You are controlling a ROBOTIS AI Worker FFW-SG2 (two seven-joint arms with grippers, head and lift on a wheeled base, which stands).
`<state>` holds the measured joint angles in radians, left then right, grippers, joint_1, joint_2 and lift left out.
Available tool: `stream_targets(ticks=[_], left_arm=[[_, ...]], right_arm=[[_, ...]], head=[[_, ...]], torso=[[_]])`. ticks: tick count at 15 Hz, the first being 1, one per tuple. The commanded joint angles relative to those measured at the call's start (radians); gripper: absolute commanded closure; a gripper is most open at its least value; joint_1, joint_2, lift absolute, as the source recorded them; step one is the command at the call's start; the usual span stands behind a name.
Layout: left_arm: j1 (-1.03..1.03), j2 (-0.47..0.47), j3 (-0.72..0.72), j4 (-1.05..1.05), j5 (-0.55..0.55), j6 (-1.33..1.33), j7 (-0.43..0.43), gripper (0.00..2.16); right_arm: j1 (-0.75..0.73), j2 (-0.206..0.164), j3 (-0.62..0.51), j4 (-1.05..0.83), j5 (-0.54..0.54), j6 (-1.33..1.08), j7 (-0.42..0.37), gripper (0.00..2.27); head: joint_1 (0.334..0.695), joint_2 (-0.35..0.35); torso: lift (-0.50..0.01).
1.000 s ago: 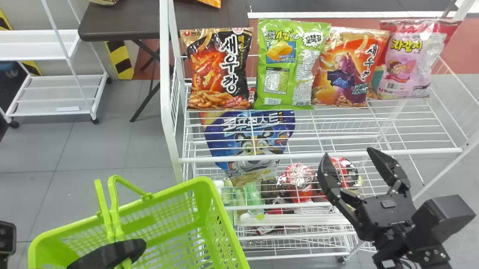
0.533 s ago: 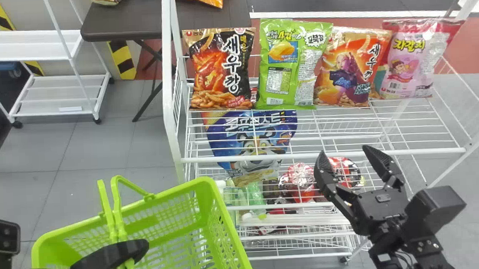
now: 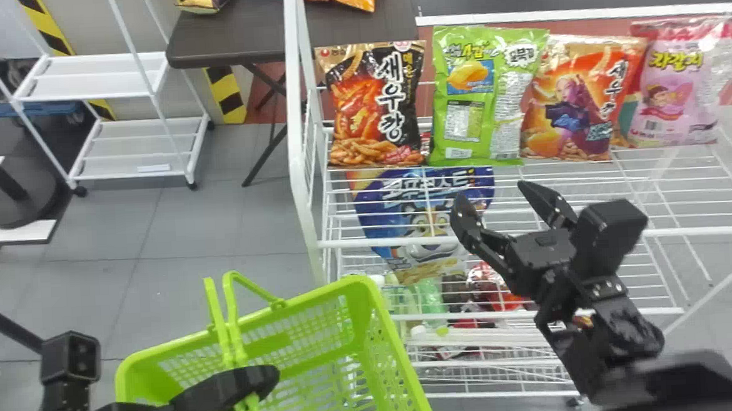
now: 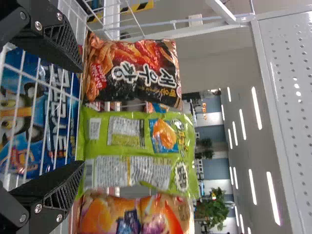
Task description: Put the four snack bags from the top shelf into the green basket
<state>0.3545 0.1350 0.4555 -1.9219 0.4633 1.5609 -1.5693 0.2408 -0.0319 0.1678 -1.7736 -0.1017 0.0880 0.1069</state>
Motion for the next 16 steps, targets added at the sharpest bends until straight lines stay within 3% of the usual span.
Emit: stream_targets(ticks=[1,3,7,9,16], left_arm=[[0.001,0.0,0.0,0.015,0.0,0.01,-0.011,2.15],[0.001,0.0,0.0,0.018,0.0,0.01,-0.011,2.15],[0.001,0.002,-0.006,0.03,0.0,0.01,-0.011,2.15],[0.0,0.006,-0.008,0.04,0.0,0.01,-0.011,2.15],[0.003,0.012,-0.005,0.052,0.0,0.01,-0.011,2.15]], right_arm=[[-0.12,0.02,0.056,0.095,-0.006,0.016,-0.003,0.17],[-0.229,0.029,0.081,0.214,-0.01,0.016,-0.006,0.17],[-0.396,0.033,0.114,0.413,-0.026,-0.021,-0.006,0.17],[-0.488,0.033,0.139,0.545,-0.081,-0.086,0.024,0.17],[-0.687,0.033,0.173,0.846,-0.069,-0.171,0.065,0.21]], head=[[0.695,0.084],[0.695,0.14],[0.695,0.176],[0.695,0.176],[0.695,0.186]], torso=[[0.0],[0.0],[0.0],[0.0],[0.0]])
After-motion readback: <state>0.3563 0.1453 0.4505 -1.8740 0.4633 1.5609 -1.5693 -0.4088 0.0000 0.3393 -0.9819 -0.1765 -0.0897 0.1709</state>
